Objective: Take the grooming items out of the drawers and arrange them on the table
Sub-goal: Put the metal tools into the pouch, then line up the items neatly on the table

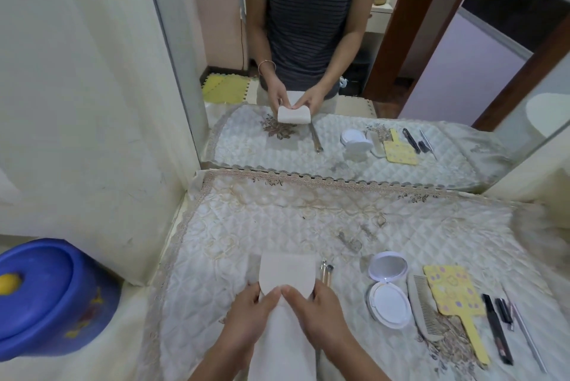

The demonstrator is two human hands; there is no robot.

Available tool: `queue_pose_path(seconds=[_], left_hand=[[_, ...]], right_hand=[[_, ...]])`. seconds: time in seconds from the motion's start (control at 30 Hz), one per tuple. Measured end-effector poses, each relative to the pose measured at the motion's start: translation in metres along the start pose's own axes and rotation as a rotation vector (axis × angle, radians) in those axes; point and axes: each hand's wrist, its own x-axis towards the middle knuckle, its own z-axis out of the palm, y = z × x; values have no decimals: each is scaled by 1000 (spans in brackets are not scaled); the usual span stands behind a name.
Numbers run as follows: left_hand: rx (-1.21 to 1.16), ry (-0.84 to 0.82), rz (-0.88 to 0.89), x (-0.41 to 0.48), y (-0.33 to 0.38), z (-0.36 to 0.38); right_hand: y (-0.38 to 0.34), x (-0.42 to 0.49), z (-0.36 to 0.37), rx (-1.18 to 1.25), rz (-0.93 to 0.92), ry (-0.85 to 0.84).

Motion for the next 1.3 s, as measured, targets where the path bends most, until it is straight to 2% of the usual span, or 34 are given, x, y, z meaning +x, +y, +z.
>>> queue_pose_path(seconds=[0.1, 0.17, 0.23, 0.3, 0.4, 0.63, 0.77, 0.97, 1.13, 1.23, 1.3], left_hand=[[56, 88, -4, 8, -5, -1], [94, 166, 11, 15, -10, -3], [108, 206, 6, 24, -16, -3], [248, 190, 32, 27, -20, 0], [485, 192, 153, 23, -23, 4], [830, 80, 185, 19, -31, -2], [817, 83, 255, 27, -31, 3], [781, 79, 245, 38, -34, 9], [768, 65, 306, 38, -45, 3], [807, 71, 375, 35, -46, 2], [848, 123, 498, 33, -50, 0]], right_hand=[[5, 0, -2, -15, 29, 57], [11, -1, -10, -26, 37, 166], [21, 0, -19, -132, 22, 278], [32, 0, -24, -234, 23, 329], [45, 1, -22, -346, 47, 307], [54, 6, -14, -434, 55, 266], [52, -1, -9, -369, 19, 260], [47, 4, -14, -347, 43, 300], [55, 4, -20, -309, 43, 439], [68, 4, -26, -517, -32, 457], [77, 1, -27, -714, -151, 423]])
